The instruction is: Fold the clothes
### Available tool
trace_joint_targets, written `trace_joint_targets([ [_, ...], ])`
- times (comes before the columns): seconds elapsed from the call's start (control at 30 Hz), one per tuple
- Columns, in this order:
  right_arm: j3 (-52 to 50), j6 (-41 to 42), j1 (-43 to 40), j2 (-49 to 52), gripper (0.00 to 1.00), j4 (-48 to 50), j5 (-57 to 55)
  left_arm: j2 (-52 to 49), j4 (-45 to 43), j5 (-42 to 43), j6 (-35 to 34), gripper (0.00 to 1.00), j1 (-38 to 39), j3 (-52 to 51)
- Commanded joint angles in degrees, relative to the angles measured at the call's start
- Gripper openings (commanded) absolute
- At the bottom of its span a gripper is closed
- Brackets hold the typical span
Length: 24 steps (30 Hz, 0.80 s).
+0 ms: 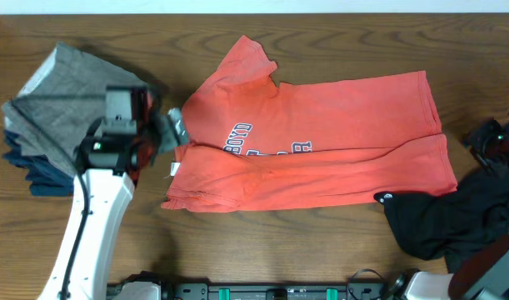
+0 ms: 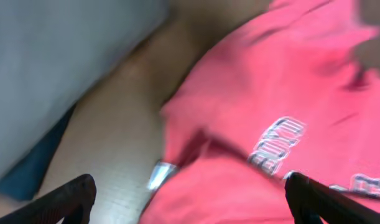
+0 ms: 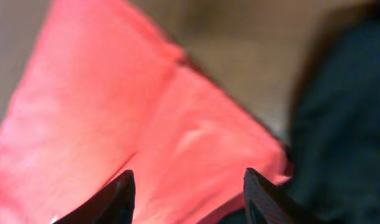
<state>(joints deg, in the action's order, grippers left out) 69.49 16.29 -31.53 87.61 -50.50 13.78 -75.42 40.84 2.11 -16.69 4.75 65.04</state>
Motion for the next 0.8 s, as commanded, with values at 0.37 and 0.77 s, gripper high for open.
trace_joint_targets([
  [0.37, 0.5, -4.8, 9.6, -0.7, 0.56, -1.1, 2.6, -35.0, -8.9, -6.3, 17.4, 0.98, 10.6, 25.9],
  [0.77, 0.4, -4.8, 9.9, -0.7, 0.56, -1.8, -0.8, -49.2, -22.2, -6.3, 20.4, 0.98, 13.6, 27.0],
])
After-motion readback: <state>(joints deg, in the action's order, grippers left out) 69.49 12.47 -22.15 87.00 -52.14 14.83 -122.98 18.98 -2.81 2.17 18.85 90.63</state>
